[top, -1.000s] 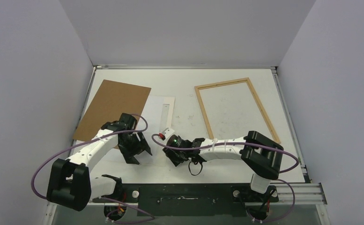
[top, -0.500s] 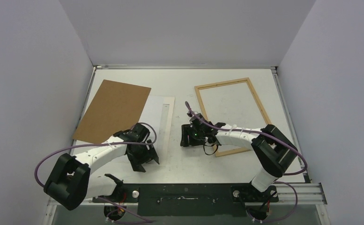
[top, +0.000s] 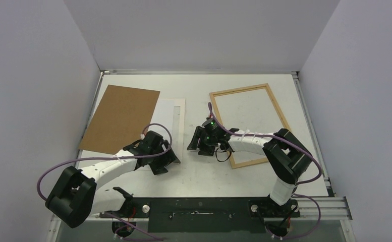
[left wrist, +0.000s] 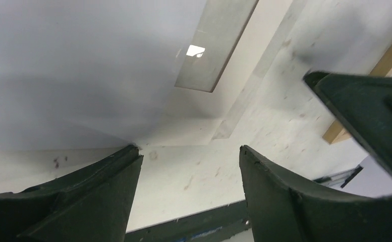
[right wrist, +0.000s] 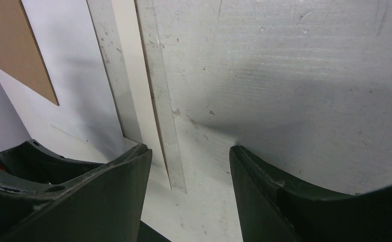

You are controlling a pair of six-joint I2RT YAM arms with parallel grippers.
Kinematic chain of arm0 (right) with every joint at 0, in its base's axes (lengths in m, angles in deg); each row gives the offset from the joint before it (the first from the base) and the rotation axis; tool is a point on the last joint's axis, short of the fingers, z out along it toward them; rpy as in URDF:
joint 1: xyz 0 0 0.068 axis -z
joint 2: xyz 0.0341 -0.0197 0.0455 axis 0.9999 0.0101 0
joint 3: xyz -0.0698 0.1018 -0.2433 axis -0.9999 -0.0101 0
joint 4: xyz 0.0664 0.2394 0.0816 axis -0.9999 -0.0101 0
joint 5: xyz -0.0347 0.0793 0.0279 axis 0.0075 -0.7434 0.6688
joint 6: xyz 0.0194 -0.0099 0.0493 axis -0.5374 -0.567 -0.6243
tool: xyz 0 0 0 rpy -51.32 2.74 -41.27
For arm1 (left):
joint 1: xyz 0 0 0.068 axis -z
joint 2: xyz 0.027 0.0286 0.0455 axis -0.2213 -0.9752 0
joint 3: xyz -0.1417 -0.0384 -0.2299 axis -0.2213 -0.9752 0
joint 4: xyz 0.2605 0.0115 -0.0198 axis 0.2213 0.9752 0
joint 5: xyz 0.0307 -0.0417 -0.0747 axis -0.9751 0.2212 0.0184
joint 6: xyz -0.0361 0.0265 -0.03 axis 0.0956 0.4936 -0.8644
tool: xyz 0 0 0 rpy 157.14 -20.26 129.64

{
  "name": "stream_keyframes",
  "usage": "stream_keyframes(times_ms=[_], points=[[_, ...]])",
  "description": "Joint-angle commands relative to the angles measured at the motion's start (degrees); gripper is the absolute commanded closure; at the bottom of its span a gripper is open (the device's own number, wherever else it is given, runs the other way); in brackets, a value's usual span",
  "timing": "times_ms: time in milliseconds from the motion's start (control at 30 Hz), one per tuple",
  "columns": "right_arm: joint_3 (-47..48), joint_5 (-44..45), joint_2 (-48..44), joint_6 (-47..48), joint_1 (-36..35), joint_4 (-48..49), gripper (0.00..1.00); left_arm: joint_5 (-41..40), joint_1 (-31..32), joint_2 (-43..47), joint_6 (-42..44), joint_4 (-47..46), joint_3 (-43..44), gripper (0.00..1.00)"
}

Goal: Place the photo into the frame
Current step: Adjust the photo frame item at the center of the board.

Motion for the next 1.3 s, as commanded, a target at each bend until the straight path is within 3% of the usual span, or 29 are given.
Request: stream_keyframes(times_ms=[0,233,500,900,1133,1267], points=[[1.88,2.04,0.83,-1.65,-0.21,-1.43,0.41,-16.18,-0.52,-5.86,3.19,-5.71,-1.08,0.29],[2.42,0.75,1.86,-1.95,0.50,0.83,0.41,-14.91,-2.36,-11.37,5.21,-9.18,3.25,0.35],[6.22,-0.86,4.62,-3.15,1.46,1.59,0.41,-13.43,-6.71,-9.87,8.71,-6.48,7.38,0.45],[16.66,0.51,9.60,2.71,1.71,-1.72,0.40,-15.09,-20.36,0.62,13.85,13.19,13.49,0.30],[24.17,3.48,15.33,4.68,1.89,-4.36,0.35,-6.32,-28.71,-4.17,21.25,9.61,18.70,0.28],[27.06,4.43,17.98,3.78,1.97,-4.45,0.32,1.61,-28.70,-9.20,24.51,2.77,21.56,0.40]])
